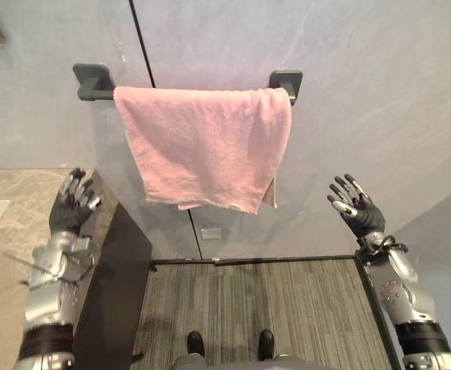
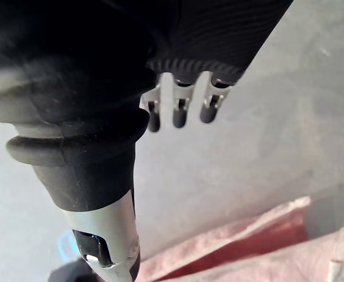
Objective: Organize washtable
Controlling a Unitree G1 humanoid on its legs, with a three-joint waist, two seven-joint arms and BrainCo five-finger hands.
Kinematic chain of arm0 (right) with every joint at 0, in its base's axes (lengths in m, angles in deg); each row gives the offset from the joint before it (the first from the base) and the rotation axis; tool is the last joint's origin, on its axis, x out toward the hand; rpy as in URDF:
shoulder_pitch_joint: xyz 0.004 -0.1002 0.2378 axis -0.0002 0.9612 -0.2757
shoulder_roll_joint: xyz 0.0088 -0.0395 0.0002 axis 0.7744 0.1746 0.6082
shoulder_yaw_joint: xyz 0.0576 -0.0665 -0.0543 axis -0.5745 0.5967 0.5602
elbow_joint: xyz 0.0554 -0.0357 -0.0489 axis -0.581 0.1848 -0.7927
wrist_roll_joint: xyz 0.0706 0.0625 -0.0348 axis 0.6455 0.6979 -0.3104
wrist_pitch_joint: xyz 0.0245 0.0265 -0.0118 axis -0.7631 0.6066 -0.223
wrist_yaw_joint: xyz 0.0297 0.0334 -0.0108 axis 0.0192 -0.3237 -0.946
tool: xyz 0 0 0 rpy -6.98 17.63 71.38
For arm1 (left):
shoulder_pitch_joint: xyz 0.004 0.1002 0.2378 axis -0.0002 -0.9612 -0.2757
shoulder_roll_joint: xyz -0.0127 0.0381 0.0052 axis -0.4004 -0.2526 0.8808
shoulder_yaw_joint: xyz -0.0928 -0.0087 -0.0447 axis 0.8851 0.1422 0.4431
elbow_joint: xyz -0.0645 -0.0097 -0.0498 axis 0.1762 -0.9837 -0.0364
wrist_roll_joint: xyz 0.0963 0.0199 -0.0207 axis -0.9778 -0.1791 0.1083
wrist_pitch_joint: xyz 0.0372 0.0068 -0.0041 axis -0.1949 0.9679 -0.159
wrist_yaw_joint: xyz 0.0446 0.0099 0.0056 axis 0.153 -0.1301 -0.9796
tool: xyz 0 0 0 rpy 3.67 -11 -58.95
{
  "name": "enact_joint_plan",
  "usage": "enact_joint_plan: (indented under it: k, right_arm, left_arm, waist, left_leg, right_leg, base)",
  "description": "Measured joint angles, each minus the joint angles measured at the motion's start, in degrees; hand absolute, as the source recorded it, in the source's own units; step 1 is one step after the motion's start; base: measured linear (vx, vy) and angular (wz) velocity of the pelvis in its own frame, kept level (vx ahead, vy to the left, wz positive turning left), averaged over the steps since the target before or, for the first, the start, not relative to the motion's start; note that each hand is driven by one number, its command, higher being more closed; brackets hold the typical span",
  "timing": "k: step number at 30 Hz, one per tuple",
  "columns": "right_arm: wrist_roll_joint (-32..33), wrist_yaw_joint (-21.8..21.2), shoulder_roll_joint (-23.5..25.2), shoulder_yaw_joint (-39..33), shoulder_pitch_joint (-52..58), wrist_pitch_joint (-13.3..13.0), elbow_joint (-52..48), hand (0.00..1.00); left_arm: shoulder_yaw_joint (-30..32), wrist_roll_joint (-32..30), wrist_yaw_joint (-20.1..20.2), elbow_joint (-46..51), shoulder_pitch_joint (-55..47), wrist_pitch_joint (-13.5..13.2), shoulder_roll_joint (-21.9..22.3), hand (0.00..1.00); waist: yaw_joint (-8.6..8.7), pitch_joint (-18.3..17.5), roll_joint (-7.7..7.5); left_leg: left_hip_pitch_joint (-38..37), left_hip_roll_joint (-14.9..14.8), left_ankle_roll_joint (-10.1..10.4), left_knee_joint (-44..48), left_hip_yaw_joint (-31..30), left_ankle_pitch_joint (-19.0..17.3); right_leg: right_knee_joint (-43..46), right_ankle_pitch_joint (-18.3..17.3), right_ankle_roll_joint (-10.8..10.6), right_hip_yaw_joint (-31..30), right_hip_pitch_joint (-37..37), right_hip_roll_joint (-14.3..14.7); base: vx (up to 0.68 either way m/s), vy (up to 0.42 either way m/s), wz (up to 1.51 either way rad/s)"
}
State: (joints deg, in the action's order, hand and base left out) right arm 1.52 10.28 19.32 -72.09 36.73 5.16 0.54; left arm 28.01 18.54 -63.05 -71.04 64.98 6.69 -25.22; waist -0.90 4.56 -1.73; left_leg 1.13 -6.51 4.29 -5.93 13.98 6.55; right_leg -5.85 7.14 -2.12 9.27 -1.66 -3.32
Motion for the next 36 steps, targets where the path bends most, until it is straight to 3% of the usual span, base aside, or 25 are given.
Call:
enact_joint_plan:
  k: [3, 4, 6, 7, 11, 14, 18, 21, 25, 26, 27, 28, 29, 31, 33, 34, 36]
  right_arm:
    - [-0.87, 1.04, 4.41, -5.04, 3.35, -0.01, -1.29, 0.00]
    - [-1.85, 1.92, 8.09, -8.91, 5.27, -0.16, -3.54, 0.00]
    - [-3.69, 4.45, 13.99, -14.64, 8.33, -1.92, -7.19, 0.00]
    - [-4.49, 6.32, 18.01, -17.82, 11.01, -4.09, -8.59, 0.00]
    - [-6.33, 9.49, 25.39, -16.20, 20.19, -6.79, -10.94, 0.00]
    - [-9.43, 9.53, 26.60, -8.22, 26.17, -6.70, -14.37, 0.00]
    - [-10.78, 8.34, 26.76, 0.70, 27.92, -6.20, -14.49, 0.00]
    - [-10.74, 8.27, 26.75, 2.80, 28.44, -5.55, -14.48, 0.00]
    - [-10.73, 8.50, 26.63, 3.83, 27.18, -5.23, -14.44, 0.00]
    - [-10.61, 8.53, 26.05, 3.83, 26.20, -5.23, -14.14, 0.00]
    - [-10.53, 8.53, 25.63, 4.01, 25.22, -5.18, -12.62, 0.00]
    - [-10.51, 8.52, 25.62, 4.35, 25.23, -5.15, -11.75, 0.00]
    - [-10.50, 8.49, 25.58, 4.67, 25.17, -4.93, -9.01, 0.00]
    - [-10.63, 8.31, 25.33, 6.19, 25.14, -4.27, -5.91, 0.00]
    - [-10.83, 8.03, 24.42, 8.23, 24.53, -3.97, -4.67, 0.00]
    - [-10.81, 7.35, 23.33, 9.49, 24.14, -3.74, -4.69, 0.00]
    - [-10.79, 6.32, 21.30, 10.98, 22.31, -3.54, -4.69, 0.00]
  left_arm:
    - [2.15, 0.00, 0.04, 1.79, -4.99, 0.12, 6.12, 0.00]
    - [3.47, 0.01, 0.07, 3.31, -7.59, 0.21, 9.60, 0.00]
    - [5.50, 0.47, -0.27, 5.43, -11.15, 0.21, 15.77, 0.00]
    - [6.44, 1.02, -1.06, 7.22, -14.26, 0.21, 20.64, 0.00]
    - [2.28, 0.94, -4.06, 13.70, -22.83, 0.04, 29.54, 0.00]
    - [-4.50, 0.40, -3.93, 16.46, -26.03, 0.02, 31.91, 0.00]
    - [-12.54, 0.36, -2.97, 16.75, -26.66, 0.01, 31.92, 0.00]
    - [-17.93, 0.41, -2.15, 16.17, -26.67, 0.30, 31.53, 0.00]
    - [-19.61, 0.24, -2.48, 15.74, -26.16, 0.75, 31.11, 0.00]
    - [-20.05, -0.13, -2.91, 15.63, -25.50, 0.78, 31.07, 0.00]
    - [-19.99, -0.48, -2.97, 15.02, -25.07, 0.77, 30.98, 0.00]
    - [-20.00, -0.81, -3.09, 14.45, -24.37, 0.79, 30.41, 0.00]
    - [-19.89, -1.02, -3.63, 13.72, -23.50, 0.79, 29.54, 0.00]
    - [-19.41, -1.33, -4.16, 13.14, -23.39, 0.75, 28.65, 0.00]
    - [-19.12, -1.33, -4.35, 12.50, -23.37, 0.70, 28.29, 0.00]
    - [-18.91, -1.31, -4.75, 11.51, -23.39, 0.70, 28.44, 0.00]
    - [-18.51, -1.29, -5.23, 11.00, -23.38, 0.61, 29.49, 0.00]
  waist:
    - [-0.02, -0.76, 0.13]
    - [0.05, -1.30, 0.38]
    - [0.15, -1.88, 0.89]
    - [0.15, -2.38, 1.24]
    - [0.24, -2.67, 1.69]
    - [0.19, -3.19, 2.35]
    - [0.21, -3.47, 2.76]
    - [0.16, -3.06, 2.57]
    - [0.17, -1.93, 2.13]
    - [0.07, -1.03, 3.02]
    - [0.33, 0.28, 3.58]
    - [0.45, 0.50, 2.95]
    - [0.48, 0.74, 1.76]
    - [0.41, 0.45, 0.18]
    - [0.18, 0.00, -0.82]
    - [-0.04, -0.12, -0.21]
    - [-1.17, 0.28, 1.15]
  left_leg:
    - [-0.10, 0.50, 0.00, 0.00, -0.59, -0.03]
    - [0.10, 0.52, -0.02, 0.00, -1.05, -0.05]
    - [0.10, 0.67, -0.11, 0.00, -1.37, -0.12]
    - [0.09, 0.84, -0.21, 0.00, -1.48, -0.19]
    - [-1.47, 0.95, -0.50, 0.00, -1.67, -0.43]
    - [-2.25, 0.87, -0.80, 0.00, -1.26, -0.82]
    - [-2.84, 0.45, -0.80, 0.01, 0.50, -0.82]
    - [-2.75, 0.48, -0.78, 0.01, 1.52, -0.83]
    - [-1.04, 0.31, -0.70, 0.02, 3.59, -0.89]
    - [-0.46, -0.23, -0.76, 0.02, 3.47, -0.84]
    - [0.46, -0.77, -1.15, 0.00, 3.05, -0.57]
    - [0.63, -0.67, -1.30, 0.02, 2.58, -0.46]
    - [0.48, -0.09, -1.43, 0.02, 1.03, -0.12]
    - [0.54, 0.82, -1.43, 0.05, -2.13, -0.04]
    - [1.76, 1.13, -1.38, 0.06, -5.25, -0.02]
    - [3.36, 0.98, -1.25, 0.48, -6.80, 0.07]
    - [7.34, -0.45, -0.30, 4.18, -8.13, 0.73]
  right_leg:
    - [0.00, -0.50, 0.02, 0.56, 0.48, -0.20]
    - [0.00, -0.59, -0.02, 0.94, 0.46, -0.37]
    - [0.00, -0.84, -0.15, 1.42, 0.73, -0.70]
    - [0.01, -0.95, -0.30, 1.62, 0.89, -0.89]
    - [0.19, -1.42, -0.78, 2.27, 2.81, -1.03]
    - [0.19, -1.72, -1.01, 3.09, 4.07, -1.12]
    - [0.21, -1.95, -1.34, 3.16, 4.40, -1.09]
    - [0.22, -2.50, -2.15, 3.18, 4.24, -1.18]
    - [4.01, -3.23, -3.15, 1.87, 0.40, -1.95]
    - [8.19, -4.82, -5.36, -1.04, -2.24, -1.48]
    - [18.72, -8.19, -3.81, -6.20, -6.43, -0.47]
    - [24.54, -10.69, -2.32, -7.92, -7.79, -0.47]
    - [33.47, -15.75, -2.30, -10.22, -8.33, -1.36]
    - [39.64, -19.74, -2.09, -13.09, -6.86, -2.97]
    - [38.38, -21.42, -2.94, -15.63, -4.81, -2.24]
    - [34.39, -21.96, -3.44, -15.55, -3.87, -1.53]
    - [26.99, -24.99, -2.07, -14.41, -0.64, -0.91]
  base:
    - [0.01, 0.018, 0.15]
    - [0.02, 0.008, 0.13]
    - [0.02, 0.005, 0.14]
    - [0.03, 0.013, 0.11]
    - [0.02, 0.005, 0.09]
    - [-0.03, 0.000, 0.01]
    - [-0.04, -0.001, -0.08]
    - [-0.01, 0.004, 0.03]
    - [-0.02, 0.021, -0.08]
    - [-0.04, -0.012, -0.01]
    - [-0.04, -0.035, 0.14]
    - [-0.02, -0.062, 0.60]
    - [0.06, -0.115, 0.73]
    - [0.08, -0.213, 0.94]
    - [0.02, -0.228, 0.88]
    - [0.01, -0.185, 0.69]
    - [-0.03, -0.180, 0.49]
